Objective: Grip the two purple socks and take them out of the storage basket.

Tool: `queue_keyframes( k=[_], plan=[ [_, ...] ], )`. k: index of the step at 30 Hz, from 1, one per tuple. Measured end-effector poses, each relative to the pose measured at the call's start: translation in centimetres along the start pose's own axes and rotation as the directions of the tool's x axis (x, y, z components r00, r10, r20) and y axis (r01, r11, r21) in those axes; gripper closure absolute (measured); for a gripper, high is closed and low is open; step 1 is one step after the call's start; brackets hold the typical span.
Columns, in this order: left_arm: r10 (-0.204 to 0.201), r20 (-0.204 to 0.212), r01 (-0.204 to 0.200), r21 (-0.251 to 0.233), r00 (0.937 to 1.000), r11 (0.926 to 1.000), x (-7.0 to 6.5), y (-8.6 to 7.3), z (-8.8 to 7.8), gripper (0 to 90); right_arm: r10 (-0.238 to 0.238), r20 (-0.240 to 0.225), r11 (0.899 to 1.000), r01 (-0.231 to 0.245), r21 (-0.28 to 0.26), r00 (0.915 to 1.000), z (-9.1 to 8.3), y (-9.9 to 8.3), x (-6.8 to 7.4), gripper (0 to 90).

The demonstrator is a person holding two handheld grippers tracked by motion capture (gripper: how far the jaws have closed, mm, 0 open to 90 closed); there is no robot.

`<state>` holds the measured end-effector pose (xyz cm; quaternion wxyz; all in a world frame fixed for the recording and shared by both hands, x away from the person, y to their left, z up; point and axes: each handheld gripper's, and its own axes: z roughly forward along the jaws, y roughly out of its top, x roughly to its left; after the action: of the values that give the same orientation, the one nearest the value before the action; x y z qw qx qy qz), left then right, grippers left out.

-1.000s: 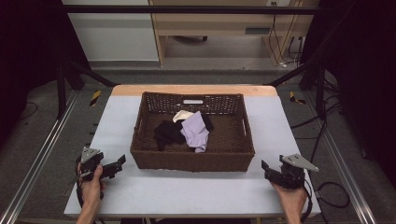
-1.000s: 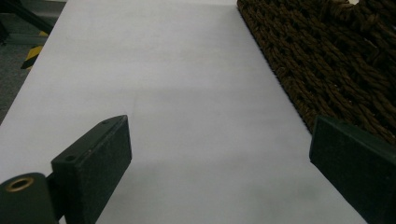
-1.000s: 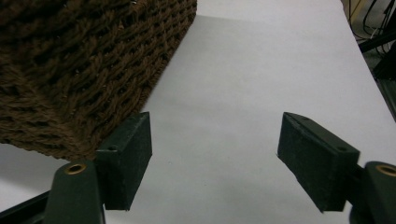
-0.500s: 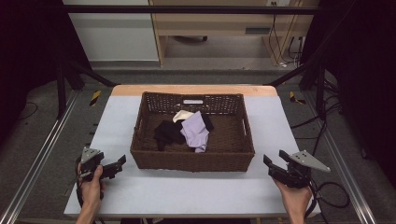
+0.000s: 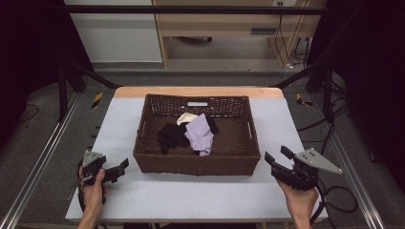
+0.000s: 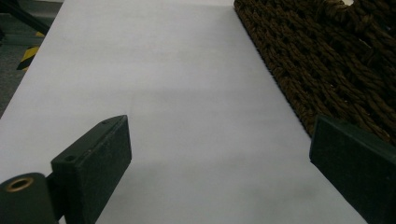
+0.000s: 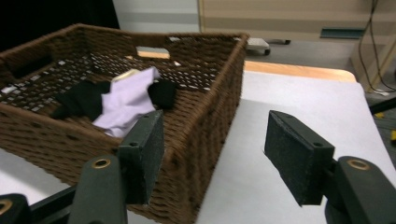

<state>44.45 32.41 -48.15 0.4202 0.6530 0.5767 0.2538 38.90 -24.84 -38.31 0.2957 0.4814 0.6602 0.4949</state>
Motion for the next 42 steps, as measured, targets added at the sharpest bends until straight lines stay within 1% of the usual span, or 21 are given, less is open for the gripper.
queue_keyframes(
  k=[2,4,5,6,10,13,14,17,18,19,23,24,25,27,30,32,33,34,35,39,42],
  plan=[
    [-0.001,0.0,0.001,-0.001,1.0,1.0,0.0,0.0,0.0,5.4,-0.006,-0.019,1.0,0.005,-0.014,0.9998,-0.3,0.6,0.6,38.1],
    [-0.001,0.001,0.001,-0.001,1.0,1.0,0.0,0.0,0.0,5.4,-0.008,-0.025,1.0,0.008,-0.015,0.9997,-0.5,0.9,0.8,38.5],
    [0.0,0.001,0.0,-0.001,1.0,1.0,0.0,0.0,0.0,5.4,-0.008,-0.033,1.0,0.008,-0.017,0.9994,-0.6,1.3,1.1,39.4],
    [0.0,0.001,0.0,-0.001,1.0,1.0,0.0,0.0,0.0,5.4,-0.008,-0.033,1.0,0.008,-0.017,0.9994,-0.6,1.3,1.1,39.4],
    [0.002,0.001,-0.002,0.004,1.0,1.0,0.0,0.0,0.0,5.4,-0.009,-0.034,1.0,0.009,-0.016,0.9994,-0.7,2.3,1.7,40.7],
    [0.001,0.0,-0.001,0.003,1.0,1.0,0.0,0.0,0.0,5.4,-0.014,-0.041,1.0,0.013,-0.012,0.9991,-0.3,3.1,2.1,41.0],
    [0.001,0.0,-0.001,0.003,1.0,1.0,0.0,0.0,0.0,5.4,-0.014,-0.041,1.0,0.013,-0.012,0.9991,-0.3,3.1,2.1,41.0],
    [-0.002,0.001,0.002,0.002,1.0,1.0,0.0,0.0,0.0,5.4,-0.02,-0.051,1.0,0.019,-0.011,0.9985,0.3,3.9,2.6,41.2],
    [-0.002,0.001,0.002,0.003,1.0,1.0,0.0,0.0,0.0,5.4,-0.021,-0.059,1.0,0.02,-0.017,0.998,0.6,4.4,2.9,41.2],
    [-0.001,0.001,0.001,0.004,1.0,1.0,0.0,0.0,0.0,5.4,-0.021,-0.059,1.0,0.02,-0.017,0.998,0.6,4.4,2.9,41.2],
    [-0.001,0.0,0.001,0.001,1.0,1.0,0.0,0.0,0.0,5.4,-0.05,-0.071,0.999,0.049,-0.019,0.9962,1.3,5.7,3.7,41.5],
    [-0.002,0.0,0.002,0.001,1.0,1.0,0.0,0.0,0.0,5.4,-0.05,-0.071,0.999,0.049,-0.019,0.9962,1.3,5.7,3.7,41.5],
    [-0.001,0.0,0.001,0.002,1.0,1.0,0.0,0.0,0.0,5.4,-0.051,-0.076,0.999,0.049,-0.02,0.9958,1.7,6.3,4.0,41.5],
    [-0.003,0.0,0.003,0.002,1.0,1.0,0.0,0.0,0.0,5.4,-0.051,-0.082,0.999,0.05,-0.021,0.9953,2.1,6.7,4.2,41.3],
    [-0.005,0.001,0.005,0.002,1.0,1.0,0.0,0.0,0.0,5.4,-0.05,-0.084,0.999,0.048,-0.019,0.9953,2.5,7.0,4.3,40.3],
    [-0.005,0.001,0.005,0.001,1.0,1.0,0.1,0.0,0.0,5.4,-0.046,-0.094,0.999,0.044,-0.022,0.9945,3.1,7.2,4.6,39.9],
    [-0.007,0.002,0.007,0.001,1.0,1.0,0.1,0.0,0.0,5.4,-0.052,-0.095,0.999,0.051,-0.01,0.9941,3.7,7.4,4.9,39.8],
    [-0.007,0.002,0.007,0.001,1.0,1.0,0.1,0.0,0.0,5.4,-0.052,-0.095,0.999,0.051,-0.01,0.9941,3.7,7.4,4.9,39.8],
    [-0.007,0.002,0.007,0.0,1.0,1.0,0.1,0.0,0.0,5.4,-0.054,-0.104,0.999,0.053,-0.007,0.9931,4.4,7.7,5.2,39.6],
    [-0.007,0.002,0.007,0.0,1.0,1.0,0.1,0.0,0.0,5.4,-0.057,-0.111,0.998,0.057,-0.003,0.9922,5.1,8.2,5.6,39.5],
    [-0.006,0.002,0.006,-0.001,1.0,1.0,0.1,0.0,0.0,5.4,-0.068,-0.125,0.998,0.068,-0.002,0.9898,6.1,9.1,6.3,39.3]
  ],
)
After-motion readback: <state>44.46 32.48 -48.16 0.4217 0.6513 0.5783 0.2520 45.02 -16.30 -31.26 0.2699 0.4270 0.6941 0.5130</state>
